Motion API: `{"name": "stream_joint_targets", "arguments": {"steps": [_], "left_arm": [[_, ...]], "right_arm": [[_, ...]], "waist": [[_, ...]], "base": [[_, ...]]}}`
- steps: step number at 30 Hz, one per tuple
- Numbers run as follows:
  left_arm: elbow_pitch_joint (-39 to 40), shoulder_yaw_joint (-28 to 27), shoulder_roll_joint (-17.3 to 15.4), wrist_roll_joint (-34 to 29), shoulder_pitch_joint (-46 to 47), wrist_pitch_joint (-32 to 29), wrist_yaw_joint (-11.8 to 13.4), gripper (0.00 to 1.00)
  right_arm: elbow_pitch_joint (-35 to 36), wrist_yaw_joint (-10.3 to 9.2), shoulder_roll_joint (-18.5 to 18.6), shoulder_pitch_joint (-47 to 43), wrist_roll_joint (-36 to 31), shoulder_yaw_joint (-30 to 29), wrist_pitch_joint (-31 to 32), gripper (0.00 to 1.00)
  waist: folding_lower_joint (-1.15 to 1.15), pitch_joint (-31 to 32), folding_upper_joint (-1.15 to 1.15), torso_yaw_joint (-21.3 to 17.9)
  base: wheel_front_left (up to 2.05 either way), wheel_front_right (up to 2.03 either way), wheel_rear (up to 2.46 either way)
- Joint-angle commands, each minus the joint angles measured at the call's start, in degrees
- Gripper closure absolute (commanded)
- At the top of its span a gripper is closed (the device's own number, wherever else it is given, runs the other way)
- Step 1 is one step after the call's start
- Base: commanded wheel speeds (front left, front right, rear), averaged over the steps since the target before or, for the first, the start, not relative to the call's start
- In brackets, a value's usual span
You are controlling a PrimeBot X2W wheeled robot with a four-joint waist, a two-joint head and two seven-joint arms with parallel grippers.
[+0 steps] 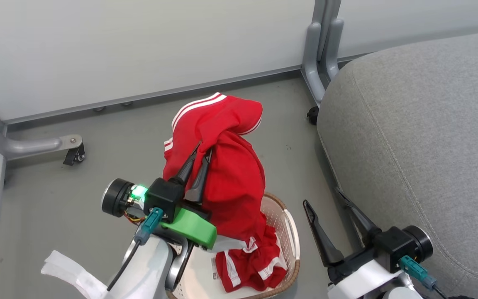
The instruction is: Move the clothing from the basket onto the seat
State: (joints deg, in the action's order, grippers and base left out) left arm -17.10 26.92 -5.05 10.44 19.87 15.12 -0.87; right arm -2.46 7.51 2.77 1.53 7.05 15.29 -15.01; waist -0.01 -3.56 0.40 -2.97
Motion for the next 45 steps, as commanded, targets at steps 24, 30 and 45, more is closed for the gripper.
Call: {"name": "stream_joint_targets", "arguments": {"steps": [24,30,45], "left_arm": [[4.79,9.11,2.16,0.18,1.16,0.05,-2.70,1.00],[5.33,11.38,2.16,1.07,1.93,0.05,-1.89,1.00],[3.06,11.47,2.17,-0.49,2.71,0.05,-0.82,1.00]], "right_arm": [[-2.84,-0.05,0.59,4.51,5.57,10.20,-0.27,0.00],[-3.91,-0.05,0.50,4.67,5.74,9.41,-0.27,0.53],[-4.00,-0.05,1.36,4.03,5.81,10.30,-0.26,1.00]], "waist": [[0.01,1.65,-0.40,2.02],[0.01,1.52,-0.40,2.06],[0.01,0.98,-0.40,2.24]], "base": [[0.00,0.00,0.00],[0.00,0.00,0.00],[0.00,0.00,0.00]]}}
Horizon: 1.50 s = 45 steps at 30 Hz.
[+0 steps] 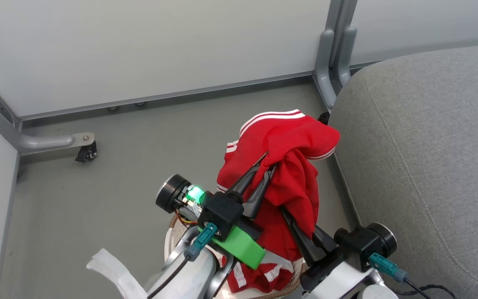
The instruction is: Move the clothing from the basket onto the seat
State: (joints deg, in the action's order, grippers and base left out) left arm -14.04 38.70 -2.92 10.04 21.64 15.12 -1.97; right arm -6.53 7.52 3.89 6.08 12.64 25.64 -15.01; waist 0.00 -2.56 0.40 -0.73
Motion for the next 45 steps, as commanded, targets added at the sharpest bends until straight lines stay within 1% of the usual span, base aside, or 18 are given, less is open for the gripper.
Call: {"name": "stream_joint_targets", "arguments": {"steps": [1,2,3,4,11,21,28,32,34,40,45], "left_arm": [[0.16,-0.47,0.04,0.00,0.98,0.05,0.62,1.00],[0.31,-0.50,0.04,0.02,1.04,0.05,0.77,0.85],[0.47,-0.53,0.04,-0.03,1.06,0.05,1.01,0.18],[0.75,-0.77,0.04,-0.18,1.09,0.05,1.46,0.00],[0.02,-1.00,0.01,-0.23,0.99,0.04,1.78,0.00],[-0.77,-1.34,0.02,-0.25,1.24,0.04,1.56,0.00],[-1.36,-2.61,-0.22,-0.26,0.81,0.04,2.04,0.00],[-1.26,-3.77,-0.94,-0.22,0.29,0.04,2.19,0.00],[-1.49,-4.27,-1.50,-0.28,-0.12,0.04,1.76,0.00],[-0.82,-6.21,-3.13,-0.15,-1.34,0.04,0.88,0.00],[-0.69,-8.01,-4.72,-0.81,-2.67,0.04,0.20,0.00]], "right_arm": [[0.12,-0.06,0.28,-0.50,0.16,-0.10,-0.26,1.00],[0.22,-0.06,0.32,-0.43,0.08,-0.16,-0.26,1.00],[0.27,-0.06,0.36,-0.38,0.00,-0.22,-0.25,1.00],[0.36,-0.06,0.40,-0.30,-0.14,-0.32,-0.25,1.00],[0.90,-0.06,0.36,-0.12,-0.74,-0.97,-0.21,1.00],[1.10,-0.06,0.48,0.46,-1.19,-1.12,-0.21,1.00],[1.84,-0.06,0.50,0.83,-1.73,-2.38,-0.21,1.00],[3.43,-0.06,0.35,1.60,-2.50,-4.17,-0.21,1.00],[4.38,-0.06,0.26,2.06,-2.87,-5.06,-0.21,1.00],[8.88,-0.06,-0.17,3.35,-3.93,-8.70,-0.21,1.00],[13.12,-0.06,-0.49,3.15,-4.77,-11.29,-0.21,1.00]], "waist": [[0.00,-0.05,-0.40,0.00],[0.00,-0.09,-0.40,0.01],[0.00,-0.13,-0.40,0.02],[0.00,-0.17,-0.40,0.02],[0.00,-0.39,-0.40,-0.03],[0.00,-1.09,-0.40,-0.47],[0.00,-1.83,-0.40,-1.33],[0.00,-3.10,-0.40,-2.91],[0.00,-3.85,-0.40,-4.05],[0.00,-6.64,-0.40,-8.45],[0.00,-9.37,-0.40,-12.93]], "base": [[0.00,0.00,0.00],[0.00,0.00,0.00],[0.00,0.00,0.00],[0.00,0.00,0.00],[0.00,0.00,0.00],[0.00,0.00,0.00],[0.00,0.00,0.00],[0.00,0.00,0.00],[0.00,0.00,0.00],[0.00,0.00,0.00],[0.00,0.00,0.00]]}}
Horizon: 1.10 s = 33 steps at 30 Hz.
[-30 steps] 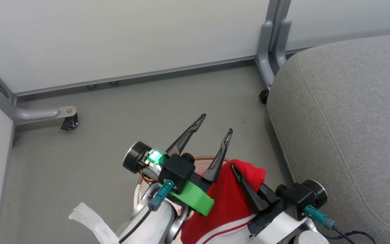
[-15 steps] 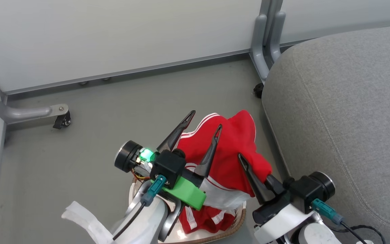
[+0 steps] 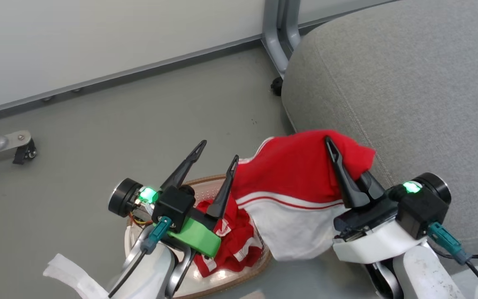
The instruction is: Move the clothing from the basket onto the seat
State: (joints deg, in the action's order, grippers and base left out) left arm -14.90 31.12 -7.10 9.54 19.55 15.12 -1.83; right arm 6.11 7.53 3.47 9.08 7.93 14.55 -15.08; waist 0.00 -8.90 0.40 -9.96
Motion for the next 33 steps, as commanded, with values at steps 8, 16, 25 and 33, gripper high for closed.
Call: {"name": "stream_joint_targets", "arguments": {"steps": [8,16,25,33], "left_arm": [[2.05,-2.07,-3.41,-2.27,-2.61,0.04,-1.64,0.00],[2.77,-2.68,-6.03,-3.92,-3.49,0.04,-2.21,0.00],[4.00,-0.70,-8.78,-6.70,-0.41,-0.32,-3.16,0.00],[9.93,1.30,-11.91,-8.57,2.93,-4.56,-4.23,0.00]], "right_arm": [[7.27,-0.07,-0.49,-2.08,-0.41,-4.08,-0.14,1.00],[13.36,-0.07,-0.62,-4.02,1.11,-8.44,-0.14,1.00],[17.80,-0.07,-0.09,3.94,-1.17,-13.01,-0.14,1.00],[13.16,-0.09,8.64,22.43,0.50,-20.25,-0.13,1.00]], "waist": [[0.00,-6.85,-0.40,-10.80],[0.00,-10.83,-0.40,-17.98],[0.00,-18.10,-0.40,-22.25],[0.00,-28.71,-0.40,-19.20]], "base": [[0.00,0.00,0.00],[0.00,0.00,0.00],[0.00,0.00,0.00],[0.00,0.00,0.00]]}}
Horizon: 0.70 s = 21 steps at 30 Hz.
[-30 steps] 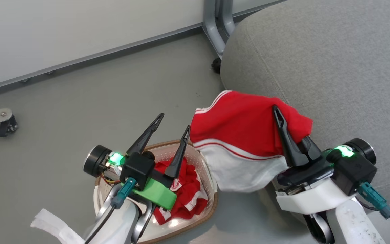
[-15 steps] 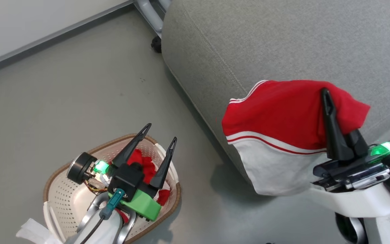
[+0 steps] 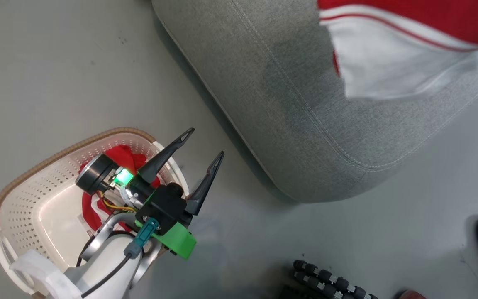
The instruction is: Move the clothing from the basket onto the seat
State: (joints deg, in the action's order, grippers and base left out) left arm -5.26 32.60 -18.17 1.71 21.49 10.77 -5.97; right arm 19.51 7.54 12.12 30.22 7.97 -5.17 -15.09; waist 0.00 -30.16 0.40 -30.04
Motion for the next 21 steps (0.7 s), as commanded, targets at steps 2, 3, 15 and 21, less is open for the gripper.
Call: {"name": "stream_joint_targets", "arguments": {"steps": [2,3,15,21], "left_arm": [[1.77,0.07,-1.89,-1.12,1.77,-1.17,-0.28,0.00],[2.39,0.07,-2.37,-1.15,2.05,-1.48,-0.33,0.00],[7.84,-1.00,-5.88,-1.91,3.50,-3.93,0.51,0.00],[8.39,-0.74,-6.33,-1.97,3.52,-4.51,0.92,0.00]], "right_arm": [[-2.62,-0.09,3.55,5.41,0.49,-2.60,-0.09,1.00],[-3.64,-0.11,4.70,7.29,0.69,-3.82,-0.09,1.00],[-22.69,-0.10,14.06,13.22,-1.29,-8.70,-0.08,1.00],[-34.32,-0.10,10.29,11.61,-0.30,-9.25,-0.08,1.00]], "waist": [[0.00,-9.62,-0.40,2.15],[0.00,-10.50,-0.40,2.72],[0.00,-17.46,-0.40,7.66],[0.00,-18.16,-0.40,7.99]], "base": [[0.00,0.00,0.00],[0.00,0.00,0.00],[0.00,0.00,0.00],[0.00,0.00,0.00]]}}
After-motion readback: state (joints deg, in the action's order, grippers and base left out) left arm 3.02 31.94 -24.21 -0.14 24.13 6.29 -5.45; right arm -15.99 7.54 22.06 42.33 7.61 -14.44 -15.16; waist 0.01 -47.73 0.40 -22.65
